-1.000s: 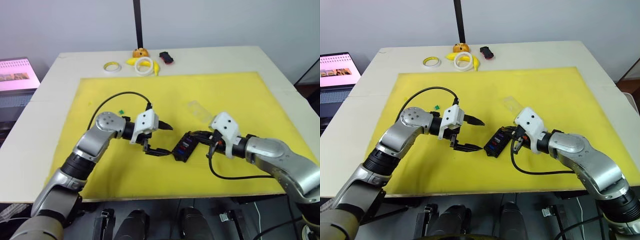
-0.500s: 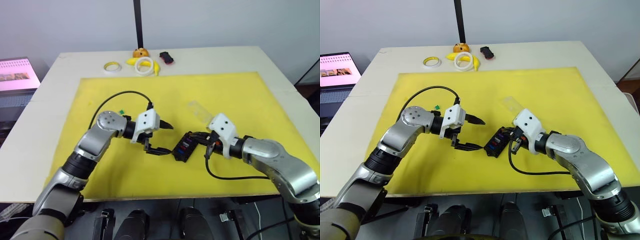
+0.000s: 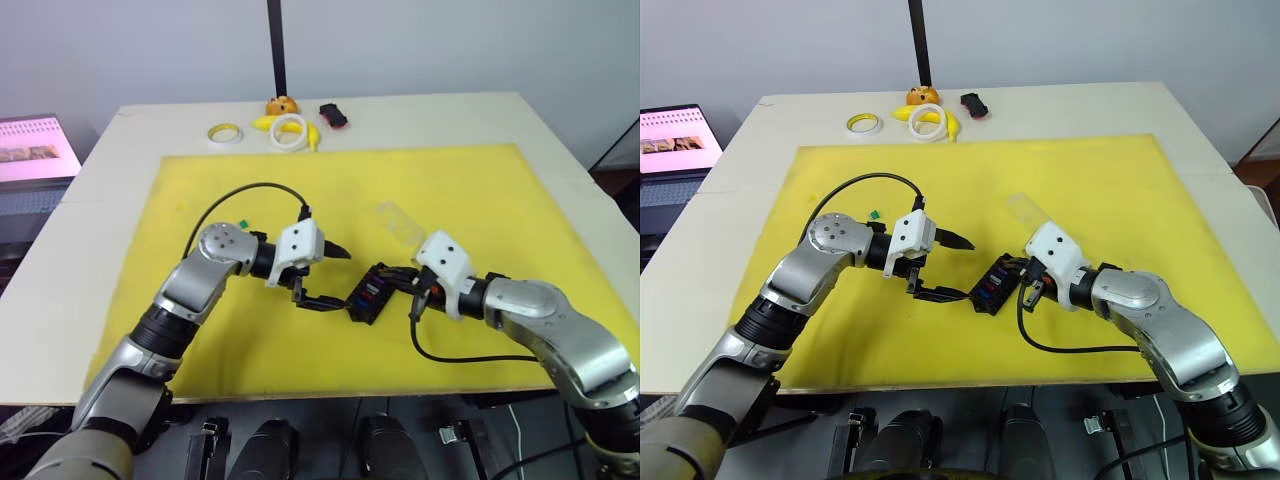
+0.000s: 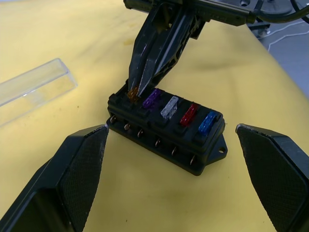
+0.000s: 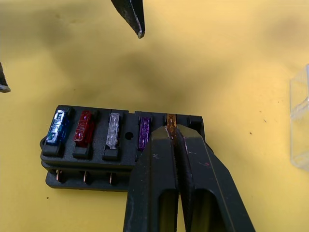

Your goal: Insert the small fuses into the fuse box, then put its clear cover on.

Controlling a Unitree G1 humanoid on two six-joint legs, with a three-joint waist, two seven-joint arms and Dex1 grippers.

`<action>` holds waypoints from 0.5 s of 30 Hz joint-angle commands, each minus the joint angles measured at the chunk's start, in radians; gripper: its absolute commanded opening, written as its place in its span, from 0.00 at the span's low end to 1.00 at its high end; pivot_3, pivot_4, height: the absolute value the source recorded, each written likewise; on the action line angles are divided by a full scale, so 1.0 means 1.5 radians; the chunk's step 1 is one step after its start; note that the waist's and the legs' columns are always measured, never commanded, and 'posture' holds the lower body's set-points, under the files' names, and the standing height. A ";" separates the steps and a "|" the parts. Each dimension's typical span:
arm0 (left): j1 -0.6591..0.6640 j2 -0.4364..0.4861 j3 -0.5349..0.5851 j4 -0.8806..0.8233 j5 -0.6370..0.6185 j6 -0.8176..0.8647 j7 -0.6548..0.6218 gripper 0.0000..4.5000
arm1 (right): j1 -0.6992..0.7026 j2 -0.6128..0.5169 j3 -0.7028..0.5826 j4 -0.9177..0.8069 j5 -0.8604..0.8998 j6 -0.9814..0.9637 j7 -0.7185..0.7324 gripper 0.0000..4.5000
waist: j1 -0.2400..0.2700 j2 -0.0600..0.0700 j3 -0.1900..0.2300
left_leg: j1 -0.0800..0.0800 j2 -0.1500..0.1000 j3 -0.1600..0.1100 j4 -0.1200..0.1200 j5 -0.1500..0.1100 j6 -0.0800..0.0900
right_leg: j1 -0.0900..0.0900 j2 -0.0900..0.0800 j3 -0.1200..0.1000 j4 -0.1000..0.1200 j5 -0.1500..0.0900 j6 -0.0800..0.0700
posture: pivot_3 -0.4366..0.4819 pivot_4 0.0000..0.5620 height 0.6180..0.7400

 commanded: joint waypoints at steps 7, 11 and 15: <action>-0.010 -0.002 0.014 -0.012 0.000 -0.011 0.003 0.99 | 0.009 0.016 -0.008 -0.001 -0.029 -0.019 0.009 0.00 | 0.000 0.000 0.000 | 0.000 0.000 0.000 0.000 0.000 0.000 | 0.000 0.000 0.000 0.000 0.000 0.000 | 0.48 0.27 1.00; -0.011 -0.003 0.013 -0.011 0.000 -0.010 0.003 1.00 | 0.010 0.019 -0.019 -0.007 -0.025 -0.013 0.013 0.23 | 0.000 0.000 0.000 | 0.000 0.000 0.000 0.000 0.000 0.000 | 0.000 0.000 0.000 0.000 0.000 0.000 | 0.48 0.27 1.00; -0.011 -0.004 0.014 -0.011 0.000 -0.009 0.003 1.00 | 0.009 0.019 -0.027 -0.017 -0.021 -0.004 0.014 0.65 | 0.000 0.000 0.000 | 0.000 0.000 0.000 0.000 0.000 0.000 | 0.000 0.000 0.000 0.000 0.000 0.000 | 0.48 0.27 1.00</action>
